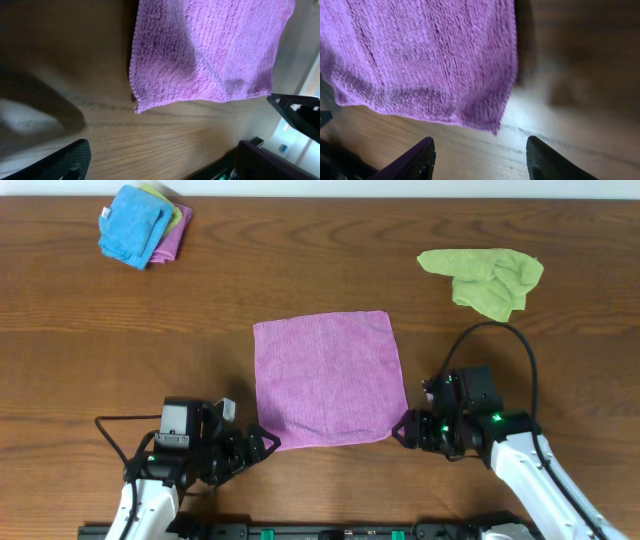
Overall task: Fold the cloth
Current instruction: 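Move both grippers down to the cloth's bottom corners and grasp, then lift the bottom edge with both grippers and fold it up toward the top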
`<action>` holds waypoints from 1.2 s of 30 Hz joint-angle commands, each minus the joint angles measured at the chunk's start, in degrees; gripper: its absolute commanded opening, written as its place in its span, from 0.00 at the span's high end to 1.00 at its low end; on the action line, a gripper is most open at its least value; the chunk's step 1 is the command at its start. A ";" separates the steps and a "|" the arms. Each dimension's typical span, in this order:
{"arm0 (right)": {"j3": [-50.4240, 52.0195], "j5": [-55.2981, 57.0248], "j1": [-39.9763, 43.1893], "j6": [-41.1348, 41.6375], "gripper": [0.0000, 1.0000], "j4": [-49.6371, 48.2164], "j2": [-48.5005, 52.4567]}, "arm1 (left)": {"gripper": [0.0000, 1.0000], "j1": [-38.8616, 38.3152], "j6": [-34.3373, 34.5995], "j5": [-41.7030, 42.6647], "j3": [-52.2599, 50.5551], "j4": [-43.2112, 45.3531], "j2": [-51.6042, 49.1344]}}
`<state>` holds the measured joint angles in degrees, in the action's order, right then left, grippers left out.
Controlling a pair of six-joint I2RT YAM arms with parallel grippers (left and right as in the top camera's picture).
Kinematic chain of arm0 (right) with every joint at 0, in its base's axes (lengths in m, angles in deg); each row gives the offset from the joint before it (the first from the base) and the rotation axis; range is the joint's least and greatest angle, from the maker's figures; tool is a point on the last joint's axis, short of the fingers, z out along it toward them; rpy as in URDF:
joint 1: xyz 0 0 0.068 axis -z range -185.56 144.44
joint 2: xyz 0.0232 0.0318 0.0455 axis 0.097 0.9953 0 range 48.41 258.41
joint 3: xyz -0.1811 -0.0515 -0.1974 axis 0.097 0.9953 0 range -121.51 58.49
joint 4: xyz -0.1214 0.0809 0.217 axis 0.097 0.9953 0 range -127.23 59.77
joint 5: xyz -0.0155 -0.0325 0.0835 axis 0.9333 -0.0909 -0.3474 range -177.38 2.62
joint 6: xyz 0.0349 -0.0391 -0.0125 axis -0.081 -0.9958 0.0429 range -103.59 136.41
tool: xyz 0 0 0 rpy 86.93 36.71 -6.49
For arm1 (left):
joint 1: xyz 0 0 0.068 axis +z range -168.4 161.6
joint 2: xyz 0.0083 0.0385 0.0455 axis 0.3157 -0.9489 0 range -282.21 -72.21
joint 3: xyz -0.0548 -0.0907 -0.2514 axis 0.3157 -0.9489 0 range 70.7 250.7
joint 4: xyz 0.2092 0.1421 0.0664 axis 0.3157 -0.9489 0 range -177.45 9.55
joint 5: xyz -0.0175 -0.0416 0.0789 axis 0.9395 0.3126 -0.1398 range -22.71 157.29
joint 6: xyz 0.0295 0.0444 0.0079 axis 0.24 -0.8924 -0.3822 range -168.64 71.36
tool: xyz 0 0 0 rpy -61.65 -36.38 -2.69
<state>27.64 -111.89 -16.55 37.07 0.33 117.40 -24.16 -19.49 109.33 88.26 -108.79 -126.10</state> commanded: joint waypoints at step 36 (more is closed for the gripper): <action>0.20 -4.50 3.50 -0.33 0.55 -9.51 10.56 | 0.43 -4.04 17.66 -0.61 -13.62 31.23 -7.96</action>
<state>27.73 -115.04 -13.47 36.99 -8.80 127.74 -27.57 -2.66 112.33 76.28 -76.60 -131.87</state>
